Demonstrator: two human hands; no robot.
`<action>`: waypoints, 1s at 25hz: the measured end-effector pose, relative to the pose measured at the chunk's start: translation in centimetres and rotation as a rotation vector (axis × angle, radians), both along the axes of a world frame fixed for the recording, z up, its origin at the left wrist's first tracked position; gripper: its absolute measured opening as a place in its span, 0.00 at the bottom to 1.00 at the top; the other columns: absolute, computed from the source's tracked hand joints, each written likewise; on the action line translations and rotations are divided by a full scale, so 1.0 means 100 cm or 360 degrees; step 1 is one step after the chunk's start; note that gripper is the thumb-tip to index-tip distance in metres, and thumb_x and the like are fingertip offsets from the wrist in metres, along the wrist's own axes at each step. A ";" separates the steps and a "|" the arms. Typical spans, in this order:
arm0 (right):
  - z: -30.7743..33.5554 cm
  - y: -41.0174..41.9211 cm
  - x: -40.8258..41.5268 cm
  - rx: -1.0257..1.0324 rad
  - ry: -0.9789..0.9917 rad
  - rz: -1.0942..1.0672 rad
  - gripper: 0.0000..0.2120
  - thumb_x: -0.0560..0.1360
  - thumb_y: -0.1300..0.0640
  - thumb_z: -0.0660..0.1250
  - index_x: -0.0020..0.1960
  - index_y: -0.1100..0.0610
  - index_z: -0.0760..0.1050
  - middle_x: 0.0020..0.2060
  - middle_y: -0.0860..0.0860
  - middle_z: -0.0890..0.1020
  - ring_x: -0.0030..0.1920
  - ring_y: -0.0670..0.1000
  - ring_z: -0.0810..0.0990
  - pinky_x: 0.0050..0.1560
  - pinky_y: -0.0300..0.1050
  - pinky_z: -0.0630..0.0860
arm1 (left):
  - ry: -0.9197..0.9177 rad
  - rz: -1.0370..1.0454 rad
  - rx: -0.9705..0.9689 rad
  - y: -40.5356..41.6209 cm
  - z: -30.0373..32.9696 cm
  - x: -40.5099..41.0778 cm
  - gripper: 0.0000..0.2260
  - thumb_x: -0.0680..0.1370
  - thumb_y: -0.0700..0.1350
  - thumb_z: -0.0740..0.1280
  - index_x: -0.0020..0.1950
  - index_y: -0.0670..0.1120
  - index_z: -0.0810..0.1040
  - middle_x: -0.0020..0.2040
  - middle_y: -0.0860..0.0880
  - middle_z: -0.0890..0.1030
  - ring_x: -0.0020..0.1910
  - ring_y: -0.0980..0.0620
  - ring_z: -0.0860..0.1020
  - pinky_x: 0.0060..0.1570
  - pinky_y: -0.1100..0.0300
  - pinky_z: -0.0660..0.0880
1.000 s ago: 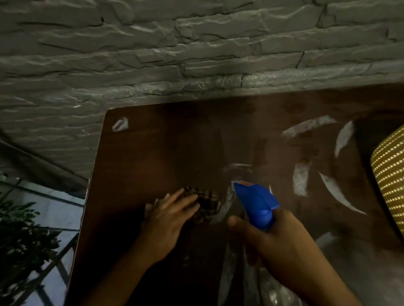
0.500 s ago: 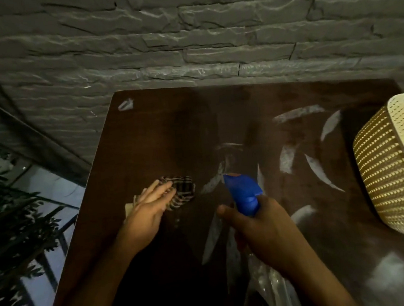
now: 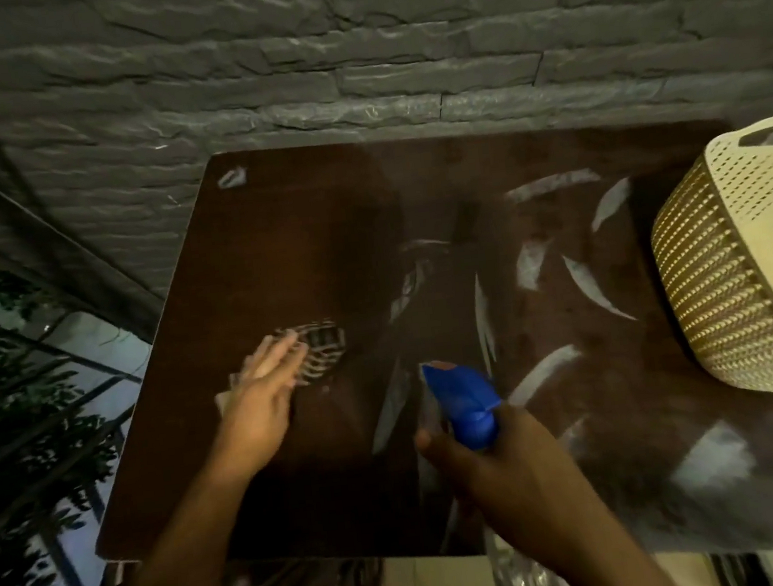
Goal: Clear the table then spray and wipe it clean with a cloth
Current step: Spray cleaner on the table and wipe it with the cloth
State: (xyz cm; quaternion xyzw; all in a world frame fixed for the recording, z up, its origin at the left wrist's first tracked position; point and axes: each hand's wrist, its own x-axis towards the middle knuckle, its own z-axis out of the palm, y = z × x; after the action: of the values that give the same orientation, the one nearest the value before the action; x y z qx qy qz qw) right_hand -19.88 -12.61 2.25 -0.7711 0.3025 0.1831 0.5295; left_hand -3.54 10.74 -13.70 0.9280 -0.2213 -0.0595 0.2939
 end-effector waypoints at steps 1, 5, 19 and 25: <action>-0.002 0.003 -0.003 0.0005 0.0002 -0.0003 0.13 0.69 0.38 0.70 0.43 0.47 0.74 0.35 0.49 0.83 0.38 0.49 0.83 0.46 0.50 0.81 | 0.0038 0.0135 0.0060 0.013 0.003 0.026 0.23 0.80 0.35 0.59 0.72 0.53 0.67 0.75 0.58 0.61 0.76 0.54 0.53 0.74 0.45 0.49; -0.016 0.017 0.004 0.0047 0.0046 -0.0071 0.13 0.69 0.38 0.71 0.45 0.45 0.73 0.37 0.48 0.83 0.40 0.48 0.83 0.46 0.47 0.81 | 0.0090 0.0297 0.0204 -0.044 0.011 0.136 0.22 0.81 0.38 0.57 0.74 0.53 0.65 0.77 0.54 0.59 0.77 0.47 0.52 0.73 0.44 0.47; -0.015 0.071 -0.029 -0.0275 -0.0011 -0.0265 0.19 0.67 0.33 0.67 0.36 0.49 0.73 0.27 0.50 0.80 0.30 0.48 0.79 0.36 0.47 0.78 | 0.0160 0.0055 0.0181 -0.047 0.010 0.109 0.20 0.82 0.38 0.56 0.74 0.50 0.66 0.77 0.53 0.59 0.77 0.49 0.52 0.75 0.46 0.47; -0.028 0.103 -0.069 -0.0239 0.0215 -0.0285 0.24 0.59 0.28 0.66 0.42 0.46 0.75 0.33 0.51 0.84 0.37 0.50 0.84 0.45 0.52 0.82 | 0.0078 0.0028 0.0231 -0.041 0.017 0.072 0.20 0.82 0.39 0.55 0.74 0.50 0.65 0.77 0.55 0.58 0.77 0.50 0.51 0.73 0.47 0.48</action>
State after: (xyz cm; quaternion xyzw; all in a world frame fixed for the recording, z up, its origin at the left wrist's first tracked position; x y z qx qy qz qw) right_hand -26.82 -2.35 -0.57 -0.7644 0.4180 0.1634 0.4629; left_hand 3.62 6.67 -12.03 0.9470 -0.2008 -0.0956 0.2319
